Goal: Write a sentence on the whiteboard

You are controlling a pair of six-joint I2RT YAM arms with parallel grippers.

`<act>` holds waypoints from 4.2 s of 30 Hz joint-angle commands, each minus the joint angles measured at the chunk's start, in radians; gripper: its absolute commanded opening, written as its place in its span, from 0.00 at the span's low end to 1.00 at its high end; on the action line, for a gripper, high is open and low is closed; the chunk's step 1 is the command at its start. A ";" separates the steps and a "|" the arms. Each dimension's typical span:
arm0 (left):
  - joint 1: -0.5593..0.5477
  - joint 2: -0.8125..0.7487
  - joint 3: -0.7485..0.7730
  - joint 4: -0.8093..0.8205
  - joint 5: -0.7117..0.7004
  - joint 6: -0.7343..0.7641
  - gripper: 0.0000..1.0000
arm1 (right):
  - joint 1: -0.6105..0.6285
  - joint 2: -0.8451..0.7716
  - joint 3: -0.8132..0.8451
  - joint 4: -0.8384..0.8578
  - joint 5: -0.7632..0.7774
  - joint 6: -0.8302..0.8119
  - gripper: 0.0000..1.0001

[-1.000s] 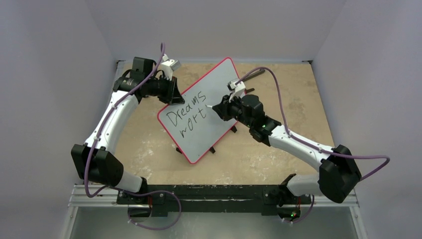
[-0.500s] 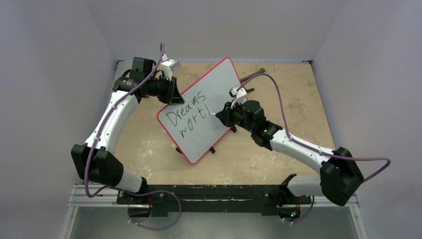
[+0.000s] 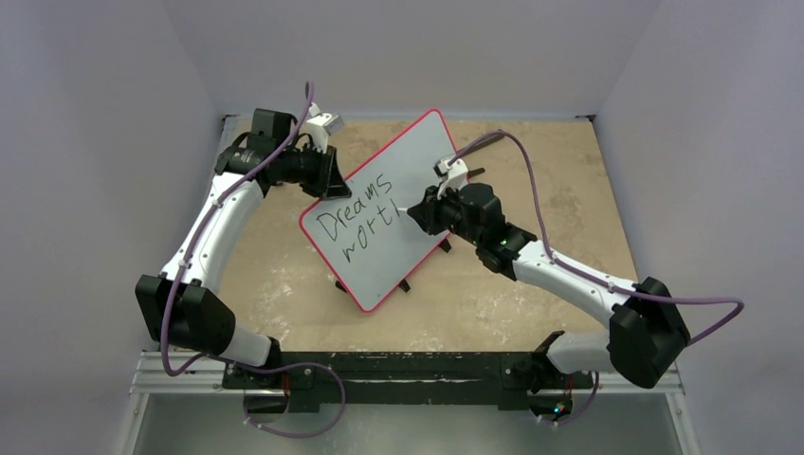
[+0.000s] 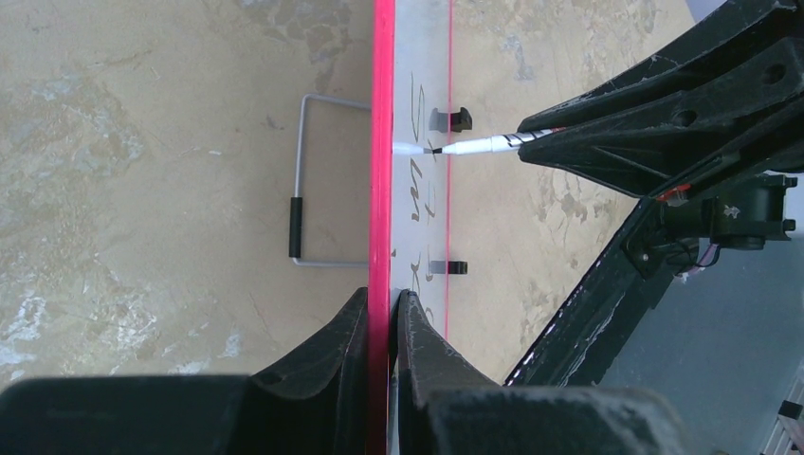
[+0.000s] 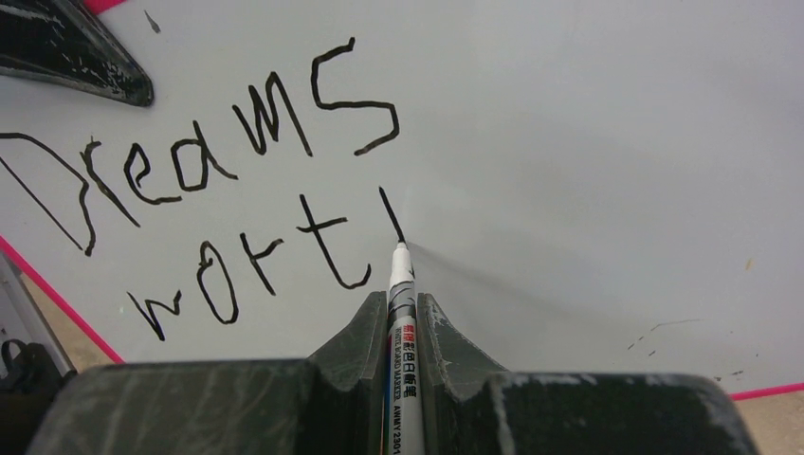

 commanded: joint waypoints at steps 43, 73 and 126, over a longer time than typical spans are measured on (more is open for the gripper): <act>0.001 -0.019 0.010 0.051 -0.026 0.032 0.00 | -0.016 -0.090 0.013 -0.062 0.056 0.005 0.00; 0.127 0.096 0.008 0.063 -0.009 0.023 0.00 | 0.058 -0.194 -0.123 0.049 -0.303 -0.013 0.00; 0.142 0.095 -0.002 0.075 -0.017 -0.001 0.00 | 0.250 0.113 -0.007 0.042 -0.156 -0.147 0.00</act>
